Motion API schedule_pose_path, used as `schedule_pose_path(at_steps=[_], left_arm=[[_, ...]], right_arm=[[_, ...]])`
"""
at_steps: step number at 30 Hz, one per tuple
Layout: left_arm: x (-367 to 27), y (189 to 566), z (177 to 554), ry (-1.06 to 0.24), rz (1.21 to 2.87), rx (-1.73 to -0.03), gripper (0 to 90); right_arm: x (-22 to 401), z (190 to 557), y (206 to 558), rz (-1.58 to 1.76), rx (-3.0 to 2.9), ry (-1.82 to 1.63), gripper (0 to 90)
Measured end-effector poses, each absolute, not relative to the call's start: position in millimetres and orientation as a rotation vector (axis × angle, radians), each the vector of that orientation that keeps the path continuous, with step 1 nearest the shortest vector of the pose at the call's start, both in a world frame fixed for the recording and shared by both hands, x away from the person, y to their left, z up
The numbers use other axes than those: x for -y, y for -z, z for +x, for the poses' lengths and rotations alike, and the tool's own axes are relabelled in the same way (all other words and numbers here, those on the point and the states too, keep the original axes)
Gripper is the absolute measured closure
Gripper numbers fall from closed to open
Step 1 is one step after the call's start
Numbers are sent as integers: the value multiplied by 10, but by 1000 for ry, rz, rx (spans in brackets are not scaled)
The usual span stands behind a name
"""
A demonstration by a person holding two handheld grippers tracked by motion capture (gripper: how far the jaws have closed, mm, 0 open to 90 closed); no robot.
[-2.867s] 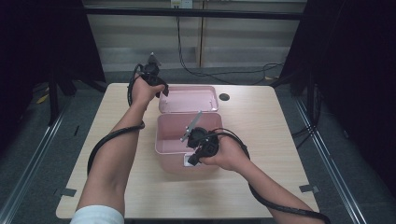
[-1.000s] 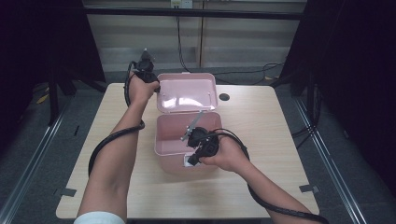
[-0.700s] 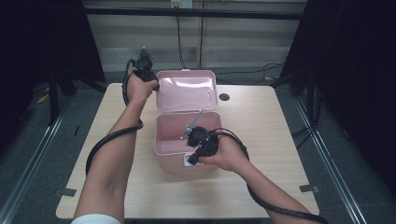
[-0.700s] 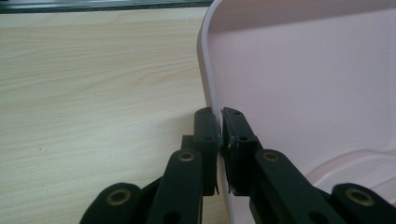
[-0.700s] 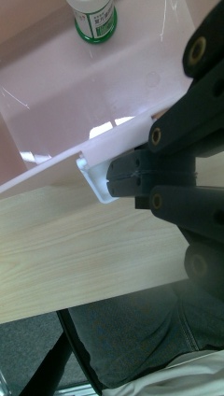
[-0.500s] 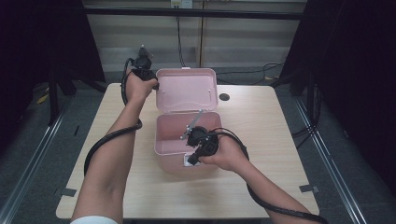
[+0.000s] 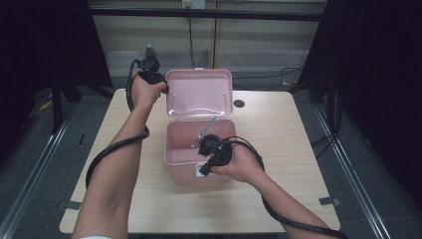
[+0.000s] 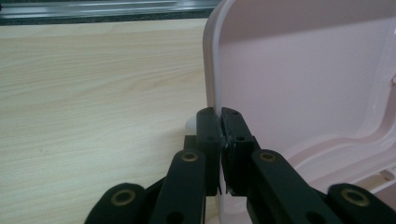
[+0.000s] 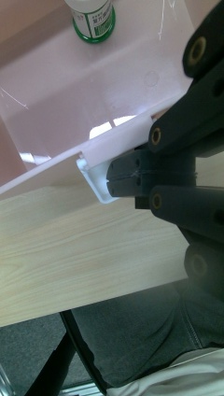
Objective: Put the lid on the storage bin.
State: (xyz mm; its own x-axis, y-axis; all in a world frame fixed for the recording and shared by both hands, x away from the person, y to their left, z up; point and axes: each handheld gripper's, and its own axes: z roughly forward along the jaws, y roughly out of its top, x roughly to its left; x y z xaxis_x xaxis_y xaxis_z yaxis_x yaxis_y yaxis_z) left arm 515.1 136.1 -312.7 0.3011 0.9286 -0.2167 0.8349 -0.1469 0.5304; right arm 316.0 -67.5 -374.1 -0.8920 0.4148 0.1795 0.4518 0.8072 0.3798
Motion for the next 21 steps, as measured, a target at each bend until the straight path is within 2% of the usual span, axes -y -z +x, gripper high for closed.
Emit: schedule_pose_path(at_steps=[21], left_arm=[[-1388,2984,5041,-228,2012,-1547,883]], right_arm=[[655,3182,3743,-717,2900,648,900]])
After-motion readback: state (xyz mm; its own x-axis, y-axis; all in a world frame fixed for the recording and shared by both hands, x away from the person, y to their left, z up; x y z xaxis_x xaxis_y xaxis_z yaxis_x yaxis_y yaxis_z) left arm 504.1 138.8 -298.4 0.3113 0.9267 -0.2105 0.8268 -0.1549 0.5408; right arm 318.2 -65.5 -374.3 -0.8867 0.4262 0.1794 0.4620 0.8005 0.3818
